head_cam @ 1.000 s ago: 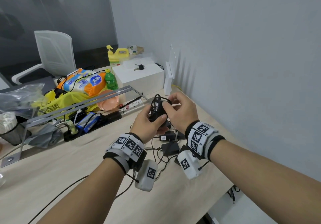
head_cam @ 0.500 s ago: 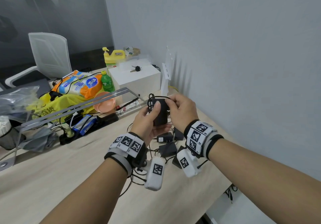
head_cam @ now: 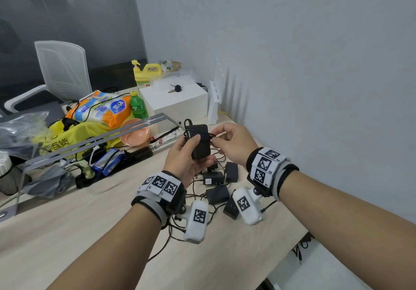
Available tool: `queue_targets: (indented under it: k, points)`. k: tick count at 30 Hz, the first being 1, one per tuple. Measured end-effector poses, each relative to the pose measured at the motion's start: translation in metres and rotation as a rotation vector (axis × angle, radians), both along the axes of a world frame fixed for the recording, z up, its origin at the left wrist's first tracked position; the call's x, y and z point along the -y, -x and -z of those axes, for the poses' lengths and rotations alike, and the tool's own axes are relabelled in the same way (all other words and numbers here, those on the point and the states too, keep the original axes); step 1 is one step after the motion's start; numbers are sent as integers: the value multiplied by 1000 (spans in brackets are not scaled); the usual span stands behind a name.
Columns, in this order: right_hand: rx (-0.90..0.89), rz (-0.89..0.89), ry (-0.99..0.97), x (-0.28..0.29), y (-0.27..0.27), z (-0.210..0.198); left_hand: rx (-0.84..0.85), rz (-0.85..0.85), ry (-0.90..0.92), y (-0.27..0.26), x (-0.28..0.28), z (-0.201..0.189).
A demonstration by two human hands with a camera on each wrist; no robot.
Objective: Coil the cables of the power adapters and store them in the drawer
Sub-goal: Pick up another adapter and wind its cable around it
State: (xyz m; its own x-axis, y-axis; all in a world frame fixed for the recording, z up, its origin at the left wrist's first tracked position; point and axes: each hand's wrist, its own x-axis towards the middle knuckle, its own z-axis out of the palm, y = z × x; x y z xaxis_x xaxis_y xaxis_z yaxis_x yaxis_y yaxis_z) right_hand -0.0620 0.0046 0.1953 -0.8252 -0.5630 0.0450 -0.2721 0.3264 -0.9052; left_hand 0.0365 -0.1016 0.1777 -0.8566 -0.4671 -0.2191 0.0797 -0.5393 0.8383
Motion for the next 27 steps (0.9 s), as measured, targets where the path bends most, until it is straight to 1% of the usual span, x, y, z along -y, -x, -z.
queue_targets:
  k: [2, 6, 8, 10, 14, 17, 23, 25, 27]
  points:
    - [-105, 13, -45, 1, 2, 2, -20, 7, -15, -1, 2, 1]
    - [-321, -15, -88, -2, -2, 0, -45, 9, -34, 0, 6, 3]
    - [-394, -39, -99, -5, -3, -1, -51, -1, -50, 0, 8, 3]
    - [-431, -57, -124, -7, -3, 0, -61, -16, -67, 0, 13, 3]
    - [-419, -31, -233, -8, 6, 1, -69, -56, -85, 0, 24, 4]
    - [-392, -19, -266, -8, 10, 1, -48, -94, -44, 0, 26, 7]
    - [-378, -84, -318, -8, 9, 5, 16, -198, 19, 4, 27, 23]
    - [-336, -84, -333, -11, 8, 7, 41, -200, 44, 6, 25, 27]
    - [-242, -38, -314, -20, 10, 12, 71, -176, 71, 8, 19, 32]
